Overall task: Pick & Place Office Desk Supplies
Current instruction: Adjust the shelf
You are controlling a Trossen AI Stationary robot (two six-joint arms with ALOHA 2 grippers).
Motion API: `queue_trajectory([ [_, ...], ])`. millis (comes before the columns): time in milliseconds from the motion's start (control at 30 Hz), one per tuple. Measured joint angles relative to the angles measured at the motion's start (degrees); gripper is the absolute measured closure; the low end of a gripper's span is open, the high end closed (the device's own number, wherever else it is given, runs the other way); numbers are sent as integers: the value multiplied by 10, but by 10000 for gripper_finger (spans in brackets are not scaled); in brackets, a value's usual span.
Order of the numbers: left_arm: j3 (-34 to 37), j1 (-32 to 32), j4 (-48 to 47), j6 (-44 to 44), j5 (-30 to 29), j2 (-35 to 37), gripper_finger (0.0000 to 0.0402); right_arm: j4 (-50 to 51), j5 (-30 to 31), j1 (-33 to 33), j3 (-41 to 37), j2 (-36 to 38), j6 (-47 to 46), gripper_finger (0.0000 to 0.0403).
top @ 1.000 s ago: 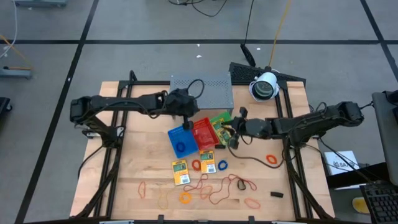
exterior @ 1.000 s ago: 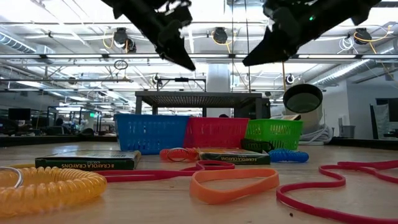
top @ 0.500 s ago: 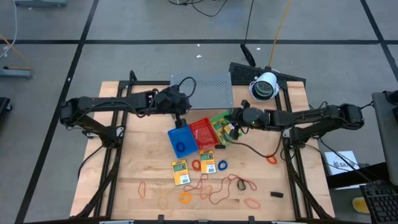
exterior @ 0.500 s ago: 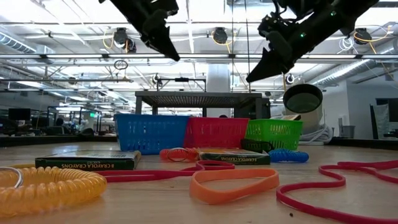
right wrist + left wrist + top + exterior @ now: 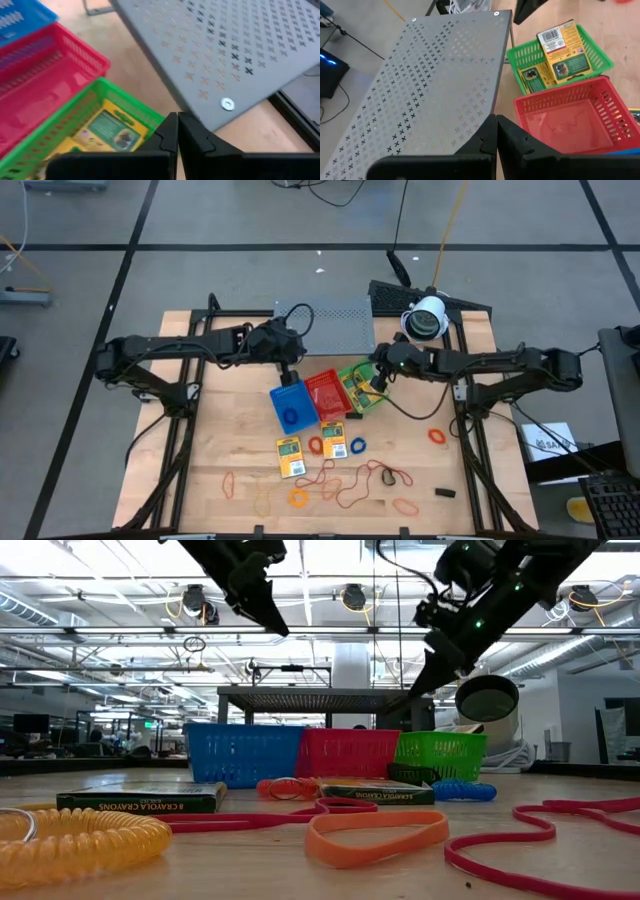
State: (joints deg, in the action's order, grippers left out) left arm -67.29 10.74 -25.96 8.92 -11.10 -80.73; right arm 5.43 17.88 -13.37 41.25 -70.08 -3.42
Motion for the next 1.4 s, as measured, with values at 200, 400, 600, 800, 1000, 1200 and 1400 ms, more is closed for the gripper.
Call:
queue_trajectory([
  [200, 0, 0, 0, 0, 0, 0, 394, -8, -13, -27, 0, -28, 11, 403],
  [400, 0, 0, 0, -1, 0, 0, 396, -48, 8, -28, 0, -46, 25, 403],
  [600, 0, 0, -19, -2, 0, 0, 398, -55, 9, -30, 0, -48, 23, 403],
  [800, 0, 0, -78, -20, 0, 0, 399, -51, -30, -31, 0, -48, 11, 403],
  [1000, 7, 0, -160, -57, -9, 0, 399, -53, -44, -31, 0, -48, 9, 403],
  [1200, 42, 0, -160, -62, 4, 0, 399, -52, -44, -27, 0, -48, 6, 403],
  [1400, 66, 0, -158, -66, 55, 0, 399, -35, -55, -3, 0, -47, 11, 403],
])
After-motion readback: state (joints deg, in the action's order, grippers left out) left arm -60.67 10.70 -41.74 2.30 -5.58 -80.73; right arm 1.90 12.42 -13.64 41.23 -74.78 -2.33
